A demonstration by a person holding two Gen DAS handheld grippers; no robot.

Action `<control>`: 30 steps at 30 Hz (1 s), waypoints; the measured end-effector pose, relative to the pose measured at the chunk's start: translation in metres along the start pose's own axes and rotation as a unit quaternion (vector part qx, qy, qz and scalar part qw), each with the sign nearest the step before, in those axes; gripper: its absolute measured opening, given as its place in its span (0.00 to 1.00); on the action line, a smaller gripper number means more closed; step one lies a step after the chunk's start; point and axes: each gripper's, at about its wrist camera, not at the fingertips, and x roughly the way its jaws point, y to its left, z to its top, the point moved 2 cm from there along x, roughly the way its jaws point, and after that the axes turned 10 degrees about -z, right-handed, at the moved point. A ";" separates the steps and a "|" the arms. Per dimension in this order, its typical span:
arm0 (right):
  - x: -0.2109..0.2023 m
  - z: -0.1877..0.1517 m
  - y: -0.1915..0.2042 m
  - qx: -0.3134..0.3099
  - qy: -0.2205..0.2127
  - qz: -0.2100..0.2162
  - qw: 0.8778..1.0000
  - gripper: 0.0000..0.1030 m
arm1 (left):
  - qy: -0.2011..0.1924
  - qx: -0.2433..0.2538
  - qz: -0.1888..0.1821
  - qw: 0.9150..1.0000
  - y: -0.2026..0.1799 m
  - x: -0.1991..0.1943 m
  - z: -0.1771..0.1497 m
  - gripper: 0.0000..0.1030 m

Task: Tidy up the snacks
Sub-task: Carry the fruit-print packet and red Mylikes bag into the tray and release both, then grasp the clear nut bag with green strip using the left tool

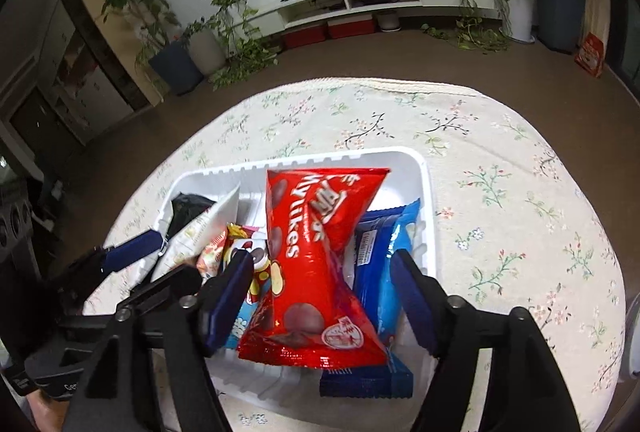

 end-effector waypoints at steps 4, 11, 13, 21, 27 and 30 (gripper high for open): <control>-0.019 -0.001 -0.003 0.005 -0.017 0.005 1.000 0.77 | -0.019 0.003 -0.005 1.000 -0.009 -0.027 -0.003 0.88; -0.058 -0.015 -0.005 0.000 -0.036 0.015 0.999 0.87 | -0.032 0.054 0.020 0.998 -0.033 -0.080 -0.029 0.99; -0.066 -0.023 -0.005 -0.005 -0.036 0.017 0.999 0.87 | -0.034 0.074 0.018 0.997 -0.040 -0.094 -0.043 0.99; -0.116 -0.087 -0.001 -0.034 -0.040 0.000 0.999 0.87 | 0.044 0.042 0.065 0.996 -0.038 -0.124 -0.124 0.99; -0.152 -0.155 0.006 -0.057 -0.052 -0.016 0.997 0.87 | 0.087 0.040 0.080 0.992 -0.046 -0.119 -0.175 0.99; -0.161 -0.187 0.008 -0.059 -0.048 -0.023 0.997 0.87 | 0.095 0.035 0.084 0.991 -0.046 -0.109 -0.183 0.99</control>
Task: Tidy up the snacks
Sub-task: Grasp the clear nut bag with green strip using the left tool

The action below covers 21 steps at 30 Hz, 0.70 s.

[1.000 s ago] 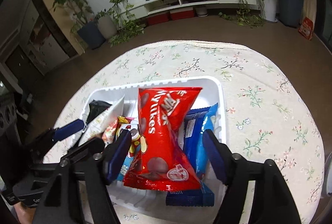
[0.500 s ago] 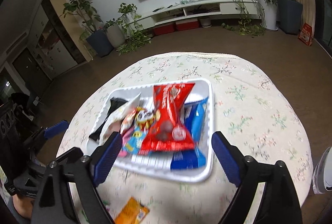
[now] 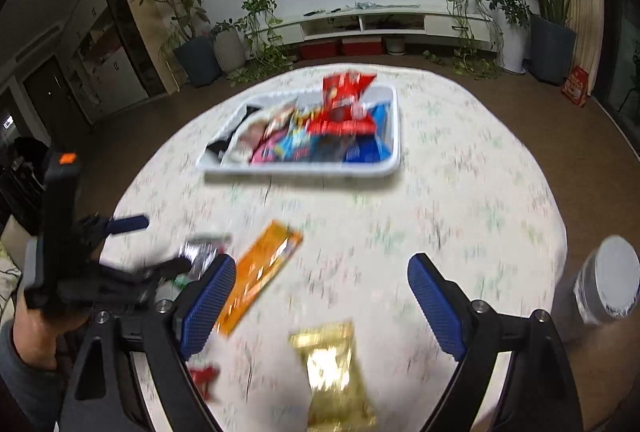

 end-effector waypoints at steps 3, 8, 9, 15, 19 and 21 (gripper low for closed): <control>-0.005 -0.023 0.008 -0.011 0.009 -0.007 1.000 0.87 | 0.005 0.005 0.009 1.000 -0.004 0.008 0.003 0.99; -0.002 -0.049 0.011 -0.002 0.026 -0.013 1.000 0.87 | 0.010 0.006 0.014 1.000 -0.001 0.018 0.012 0.99; 0.000 -0.053 0.011 0.001 0.031 -0.015 0.999 0.87 | 0.012 0.005 0.013 1.000 0.001 0.020 0.014 0.98; 0.005 -0.061 0.010 0.004 0.038 -0.019 0.999 0.87 | 0.026 0.012 0.018 0.999 0.006 0.030 0.012 0.96; 0.007 -0.060 0.008 0.006 0.038 -0.027 0.999 0.87 | 0.029 0.008 0.009 1.000 0.011 0.036 0.010 0.68; 0.007 -0.060 0.008 0.001 0.038 -0.034 0.999 0.87 | 0.023 0.006 0.000 1.000 0.010 0.035 0.010 0.64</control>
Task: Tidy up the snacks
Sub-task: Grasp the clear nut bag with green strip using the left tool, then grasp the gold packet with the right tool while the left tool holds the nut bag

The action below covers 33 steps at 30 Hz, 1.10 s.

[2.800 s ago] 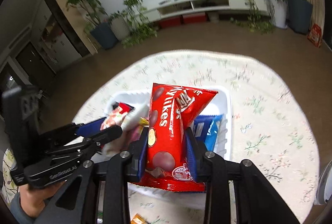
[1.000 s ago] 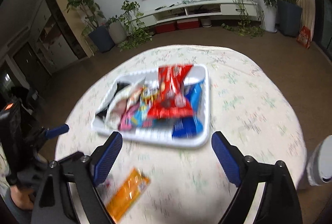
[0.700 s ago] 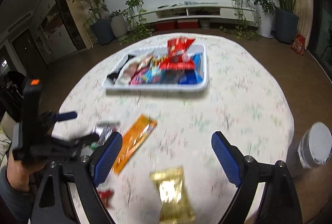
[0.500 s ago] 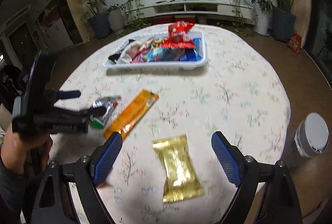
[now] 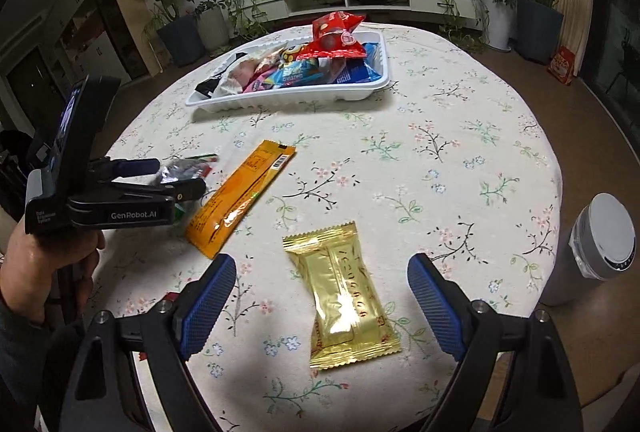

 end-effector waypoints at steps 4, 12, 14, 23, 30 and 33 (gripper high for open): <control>0.002 -0.002 0.000 -0.007 0.012 -0.002 1.000 0.87 | -0.004 0.004 -0.014 1.000 -0.003 0.000 0.001 0.50; 0.001 -0.003 0.006 -0.027 0.025 -0.004 0.999 0.87 | -0.008 0.015 -0.036 0.999 -0.004 -0.004 -0.003 0.43; 0.002 -0.004 0.006 -0.026 0.026 -0.005 0.999 0.87 | -0.010 0.014 -0.039 0.999 -0.004 -0.005 -0.004 0.42; 0.011 -0.010 0.005 -0.033 0.040 -0.015 0.999 0.87 | -0.036 0.002 -0.055 0.998 -0.002 -0.025 -0.024 0.42; 0.028 -0.013 0.004 -0.039 0.070 -0.017 0.997 0.82 | -0.047 -0.006 -0.076 0.996 -0.005 -0.038 -0.045 0.42; 0.031 -0.012 0.000 -0.035 0.081 -0.011 0.996 0.81 | -0.050 -0.009 -0.082 0.995 -0.005 -0.042 -0.049 0.42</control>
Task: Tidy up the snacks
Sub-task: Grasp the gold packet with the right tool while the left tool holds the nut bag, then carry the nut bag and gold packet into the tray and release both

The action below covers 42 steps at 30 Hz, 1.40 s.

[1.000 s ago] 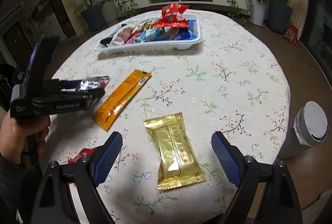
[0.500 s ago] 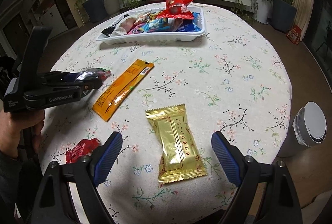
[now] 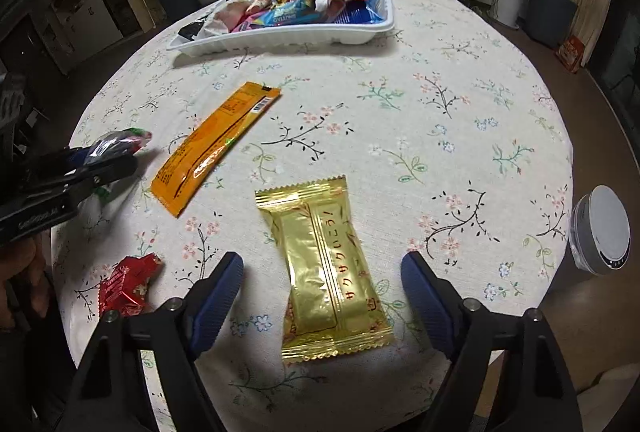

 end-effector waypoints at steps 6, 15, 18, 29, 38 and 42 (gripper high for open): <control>0.001 0.002 -0.001 -0.018 0.012 -0.003 1.000 0.73 | 0.004 0.002 -0.003 1.000 -0.004 0.003 -0.006 0.42; 0.000 0.001 0.003 -0.050 0.012 -0.017 0.999 0.55 | 0.004 0.000 -0.005 1.000 -0.005 0.004 -0.010 0.42; -0.002 0.002 0.000 -0.048 0.011 -0.017 0.999 0.37 | 0.003 0.001 -0.005 1.000 -0.005 0.004 -0.011 0.42; -0.011 0.002 0.001 -0.050 -0.006 -0.009 0.999 0.34 | -0.003 -0.005 -0.011 1.000 -0.004 0.001 -0.011 0.42; -0.047 0.018 0.002 -0.027 -0.060 0.029 0.997 0.34 | -0.038 -0.017 -0.026 0.999 0.001 -0.029 0.012 0.42; -0.064 0.039 0.007 -0.017 -0.089 0.050 0.995 0.34 | -0.067 -0.017 -0.023 0.997 0.011 -0.050 0.043 0.42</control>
